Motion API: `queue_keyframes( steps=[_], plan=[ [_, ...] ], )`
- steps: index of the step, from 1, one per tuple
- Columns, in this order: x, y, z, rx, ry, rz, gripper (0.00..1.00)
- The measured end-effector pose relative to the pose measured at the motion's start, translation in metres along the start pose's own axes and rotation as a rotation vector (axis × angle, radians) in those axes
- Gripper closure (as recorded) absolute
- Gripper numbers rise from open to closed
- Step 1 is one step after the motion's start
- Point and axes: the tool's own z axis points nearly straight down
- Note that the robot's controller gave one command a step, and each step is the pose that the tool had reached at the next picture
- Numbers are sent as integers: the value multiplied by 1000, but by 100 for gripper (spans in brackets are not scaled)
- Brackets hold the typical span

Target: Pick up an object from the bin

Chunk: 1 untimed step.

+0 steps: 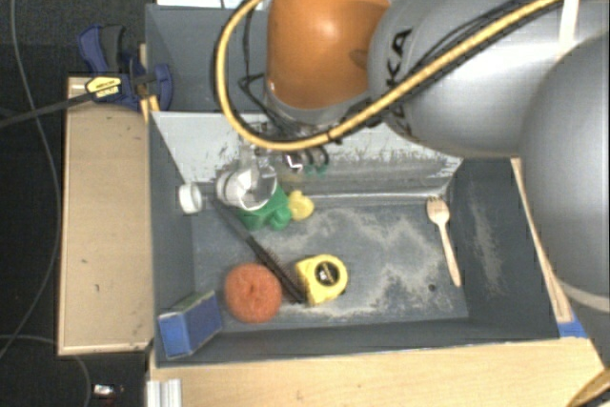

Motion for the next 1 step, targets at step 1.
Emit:
queue_keyframes(
  steps=[1],
  plan=[
    [-1,0,-8,-1,-5,2,100]
  ],
)
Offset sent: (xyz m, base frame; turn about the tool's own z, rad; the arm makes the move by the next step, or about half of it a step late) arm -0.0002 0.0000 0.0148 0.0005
